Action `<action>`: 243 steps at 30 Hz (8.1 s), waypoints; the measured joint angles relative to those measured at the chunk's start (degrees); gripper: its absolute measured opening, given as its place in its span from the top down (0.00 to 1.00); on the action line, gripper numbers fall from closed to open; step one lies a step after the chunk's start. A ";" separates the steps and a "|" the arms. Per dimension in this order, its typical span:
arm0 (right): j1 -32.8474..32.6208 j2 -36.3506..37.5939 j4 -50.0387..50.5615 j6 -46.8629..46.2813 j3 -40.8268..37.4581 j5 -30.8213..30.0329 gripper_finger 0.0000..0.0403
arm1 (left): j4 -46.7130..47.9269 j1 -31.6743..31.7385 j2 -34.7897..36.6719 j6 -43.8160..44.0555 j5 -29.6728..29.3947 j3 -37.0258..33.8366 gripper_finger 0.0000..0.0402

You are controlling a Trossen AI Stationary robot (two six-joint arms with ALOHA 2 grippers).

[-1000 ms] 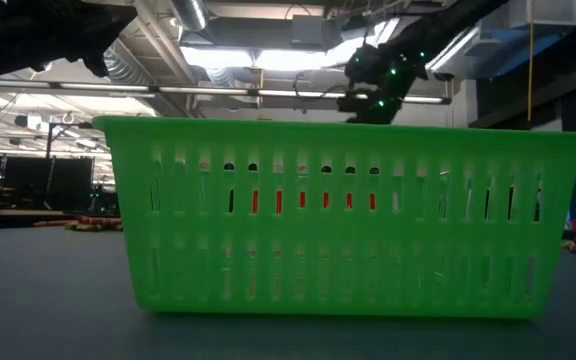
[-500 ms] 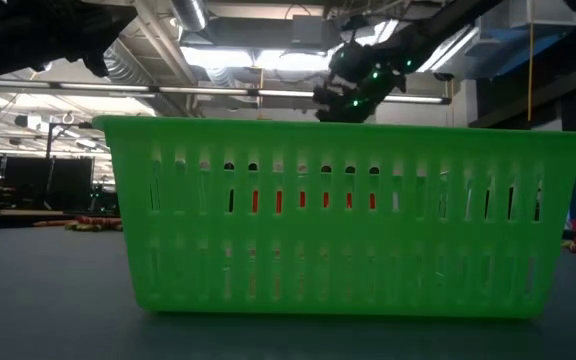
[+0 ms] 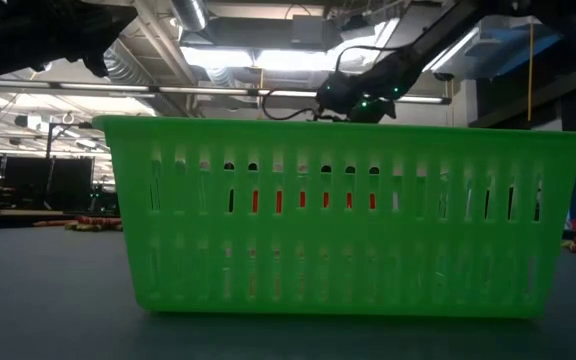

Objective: Sort crayons
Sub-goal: Put the orange crayon into the transparent bin

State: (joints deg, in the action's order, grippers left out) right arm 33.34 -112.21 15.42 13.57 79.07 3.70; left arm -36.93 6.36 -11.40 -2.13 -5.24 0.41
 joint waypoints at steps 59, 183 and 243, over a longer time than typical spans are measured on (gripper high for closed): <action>12.89 4.06 23.90 -7.16 -13.22 -7.51 0.65 | 0.03 -0.01 0.00 0.04 0.02 0.00 1.00; 11.02 13.16 30.98 25.41 -19.29 -17.17 0.69 | 0.04 0.00 0.00 0.04 0.22 0.00 1.00; 11.19 12.80 29.46 37.29 -23.04 -6.04 0.69 | 0.06 0.01 0.00 -1.03 0.00 -0.01 1.00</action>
State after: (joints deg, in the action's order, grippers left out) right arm 44.53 -99.41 44.89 50.86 56.02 -2.34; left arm -36.86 6.37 -11.40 -3.16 -5.23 0.41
